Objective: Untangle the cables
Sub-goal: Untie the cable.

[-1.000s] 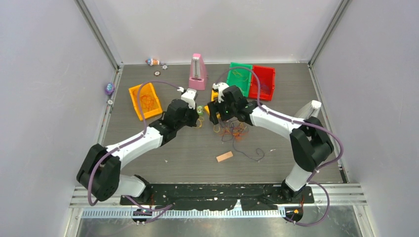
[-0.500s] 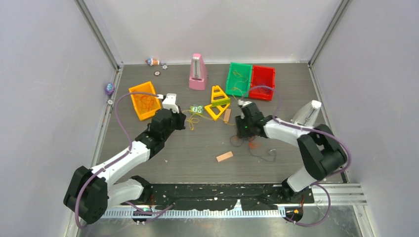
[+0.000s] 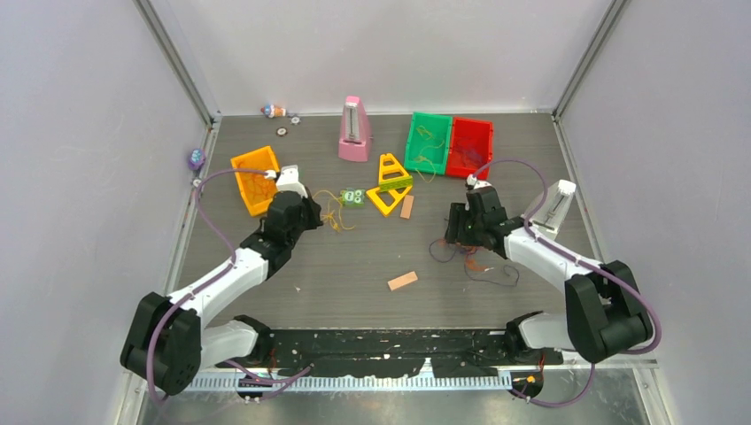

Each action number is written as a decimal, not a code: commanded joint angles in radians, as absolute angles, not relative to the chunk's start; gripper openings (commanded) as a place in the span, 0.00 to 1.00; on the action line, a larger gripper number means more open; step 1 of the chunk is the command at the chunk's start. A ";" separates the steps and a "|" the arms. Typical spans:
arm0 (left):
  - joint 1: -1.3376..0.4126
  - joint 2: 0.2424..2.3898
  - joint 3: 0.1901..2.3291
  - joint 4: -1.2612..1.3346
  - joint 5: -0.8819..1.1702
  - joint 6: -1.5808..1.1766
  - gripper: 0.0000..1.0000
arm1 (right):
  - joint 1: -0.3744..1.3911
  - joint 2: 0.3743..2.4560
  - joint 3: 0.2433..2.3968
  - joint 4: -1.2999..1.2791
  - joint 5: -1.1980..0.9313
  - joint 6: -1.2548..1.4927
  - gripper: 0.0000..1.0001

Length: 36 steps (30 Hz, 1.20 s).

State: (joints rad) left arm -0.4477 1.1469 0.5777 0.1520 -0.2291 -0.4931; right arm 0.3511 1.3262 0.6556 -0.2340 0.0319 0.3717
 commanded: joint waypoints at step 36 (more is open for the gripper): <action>-0.427 1.029 0.909 -0.586 -0.169 -0.482 0.99 | 0.372 1.212 0.759 -0.194 -0.197 0.254 1.00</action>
